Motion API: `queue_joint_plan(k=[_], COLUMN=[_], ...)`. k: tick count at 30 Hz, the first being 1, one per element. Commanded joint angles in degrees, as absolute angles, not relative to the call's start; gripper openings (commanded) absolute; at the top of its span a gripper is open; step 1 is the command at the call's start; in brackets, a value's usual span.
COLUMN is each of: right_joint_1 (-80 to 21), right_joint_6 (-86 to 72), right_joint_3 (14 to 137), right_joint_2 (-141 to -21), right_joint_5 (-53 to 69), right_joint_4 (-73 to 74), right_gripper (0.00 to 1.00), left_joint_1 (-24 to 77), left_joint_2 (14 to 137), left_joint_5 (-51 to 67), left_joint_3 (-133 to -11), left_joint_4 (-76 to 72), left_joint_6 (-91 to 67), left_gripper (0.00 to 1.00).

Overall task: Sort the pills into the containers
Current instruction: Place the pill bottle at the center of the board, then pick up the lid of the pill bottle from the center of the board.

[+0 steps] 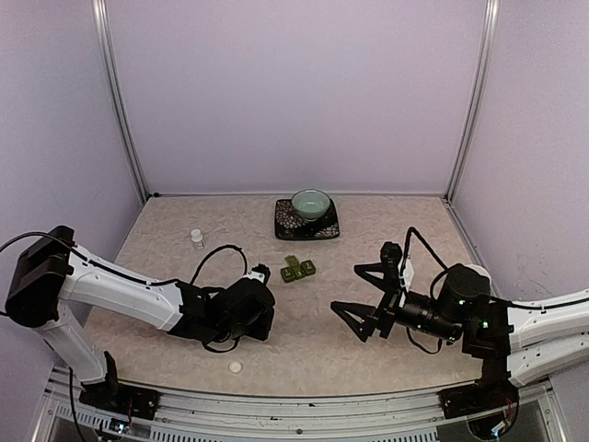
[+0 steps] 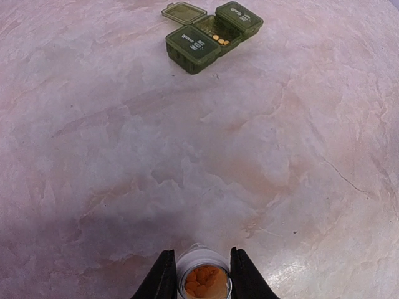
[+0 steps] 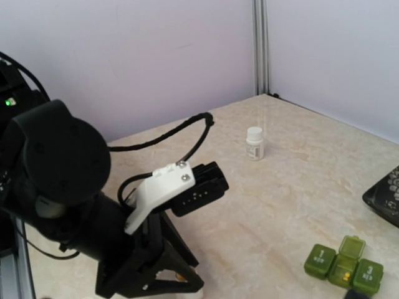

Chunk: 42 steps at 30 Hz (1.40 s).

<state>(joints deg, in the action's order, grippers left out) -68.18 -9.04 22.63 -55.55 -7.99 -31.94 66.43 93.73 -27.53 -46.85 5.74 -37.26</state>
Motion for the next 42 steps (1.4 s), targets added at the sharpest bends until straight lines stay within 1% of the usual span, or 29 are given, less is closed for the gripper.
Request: queue_joint_plan(k=[1, 5, 10, 15, 17, 23, 25, 27, 33, 39, 42], right_joint_1=[-68.5, -68.5, -68.5, -68.5, -68.5, -68.5, -68.4, -68.5, -68.5, -68.5, -68.5], right_joint_6=[-9.8, -9.5, -9.2, -8.9, -8.9, -9.0, -8.9, -9.0, -8.8, -8.4, -8.7], right_joint_3=[21.9, 22.1, 22.5, 22.9, 23.1, 24.8, 25.2, 25.2, 26.5, 28.0, 27.9], right_joint_2=[-54.9, -55.0, -55.4, -55.6, -55.8, -57.0, -57.3, -57.2, -57.8, -58.1, -57.5], right_joint_5=[-8.7, -8.6, -8.6, -8.6, -8.6, -8.7, -8.6, -8.5, -7.5, -6.6, -6.5], right_joint_4=[-31.0, -31.0, -30.8, -30.5, -30.4, -27.7, -27.1, -27.1, -26.4, -25.5, -25.4], right_gripper=[1.0, 1.0, 1.0, 1.0, 1.0, 1.0, 1.0, 1.0, 1.0, 1.0, 1.0], left_joint_1=[66.0, 65.9, 65.9, 65.9, 65.9, 67.4, 68.8, 70.3, 74.1, 76.0, 75.9], left_joint_2=[94.5, 94.9, 95.5, 95.3, 94.0, 85.0, 81.8, 79.6, 75.9, 77.5, 78.9], left_joint_5=[-29.5, -29.3, -29.1, -29.3, -29.7, -29.3, -27.7, -25.3, -17.5, -15.1, -14.9], left_joint_3=[-45.0, -44.2, -44.1, -44.2, -44.0, -43.8, -43.4, -42.5, -39.1, -37.9, -37.7], left_joint_4=[1.2, -0.4, -0.5, 0.3, 0.9, 8.1, 12.4, 15.9, 22.2, 25.3, 25.4], left_joint_6=[-38.3, -39.0, -39.0, -39.4, -39.6, -42.5, -44.6, -46.6, -51.7, -53.3, -52.8], left_gripper=[0.3, 0.31, 0.44, 0.51, 0.57, 0.89, 0.95, 0.96, 0.91, 0.85, 0.8])
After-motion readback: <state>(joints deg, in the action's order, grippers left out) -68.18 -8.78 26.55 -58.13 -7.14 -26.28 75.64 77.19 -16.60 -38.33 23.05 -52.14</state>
